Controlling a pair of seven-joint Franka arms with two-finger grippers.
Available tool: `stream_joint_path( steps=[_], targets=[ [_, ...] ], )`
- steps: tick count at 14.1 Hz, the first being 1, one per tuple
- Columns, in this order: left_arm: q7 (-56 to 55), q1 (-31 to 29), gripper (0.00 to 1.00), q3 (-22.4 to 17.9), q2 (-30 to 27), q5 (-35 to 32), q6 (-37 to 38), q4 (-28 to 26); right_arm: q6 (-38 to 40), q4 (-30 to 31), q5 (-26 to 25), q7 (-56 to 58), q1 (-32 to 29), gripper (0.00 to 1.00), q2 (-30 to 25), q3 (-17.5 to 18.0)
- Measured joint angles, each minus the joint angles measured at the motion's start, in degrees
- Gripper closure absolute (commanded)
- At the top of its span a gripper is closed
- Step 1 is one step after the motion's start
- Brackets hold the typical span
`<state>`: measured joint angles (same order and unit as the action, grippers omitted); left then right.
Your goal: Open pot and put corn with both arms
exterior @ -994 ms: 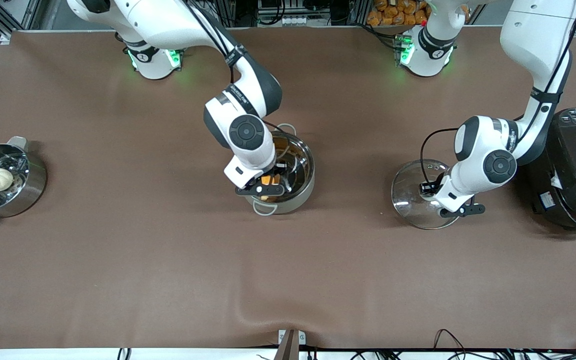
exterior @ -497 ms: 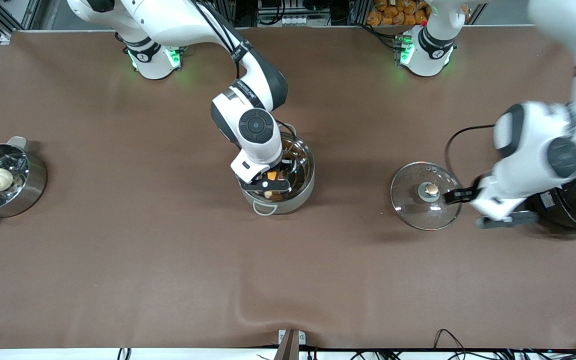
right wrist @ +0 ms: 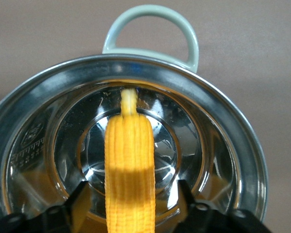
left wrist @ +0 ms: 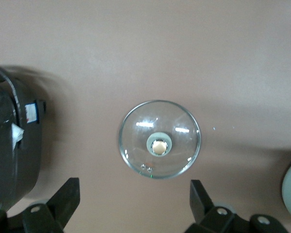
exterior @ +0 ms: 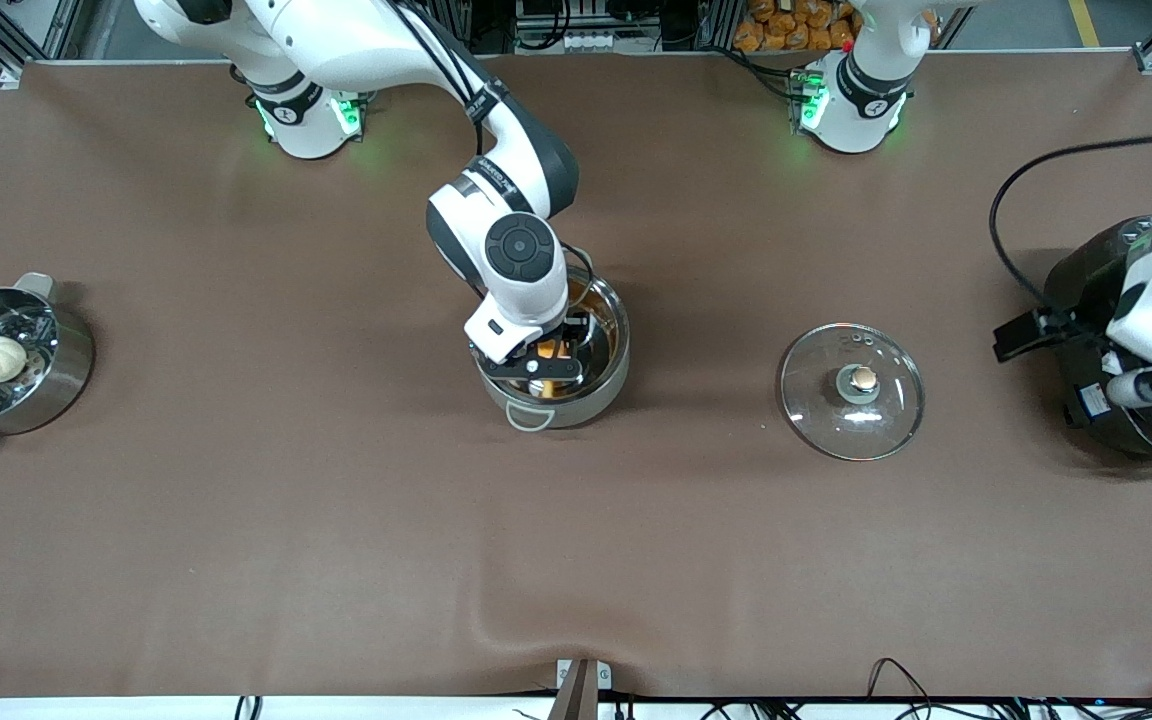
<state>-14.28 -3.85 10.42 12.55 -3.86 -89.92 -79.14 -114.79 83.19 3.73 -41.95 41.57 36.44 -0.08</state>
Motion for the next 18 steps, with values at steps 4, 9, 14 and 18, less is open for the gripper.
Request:
stream_joint_path(
  steps=[4, 9, 14, 18],
  targets=[
    [0.03, 0.01, 0.0, 0.09, -4.1, 0.09, 4.84, 0.39, -0.01, -0.16, -0.27, -0.76, 0.0, 0.0, -0.01, -0.36],
    [0.43, -0.06, 0.0, 0.06, -8.47, 0.2, 7.72, 0.15, 0.94, -1.76, -0.56, 2.36, -5.6, 0.0, -1.09, -1.58],
    [0.51, -0.13, 0.0, 0.06, -9.96, 0.24, 6.34, -4.44, 8.4, -2.08, -0.57, 19.42, -18.66, 0.0, -5.32, -1.8],
    [0.52, -0.41, 0.0, -0.23, -11.63, 0.24, 4.52, -7.87, 13.36, -2.16, -0.59, 34.37, -29.21, 0.0, -8.74, -1.83]
  ],
)
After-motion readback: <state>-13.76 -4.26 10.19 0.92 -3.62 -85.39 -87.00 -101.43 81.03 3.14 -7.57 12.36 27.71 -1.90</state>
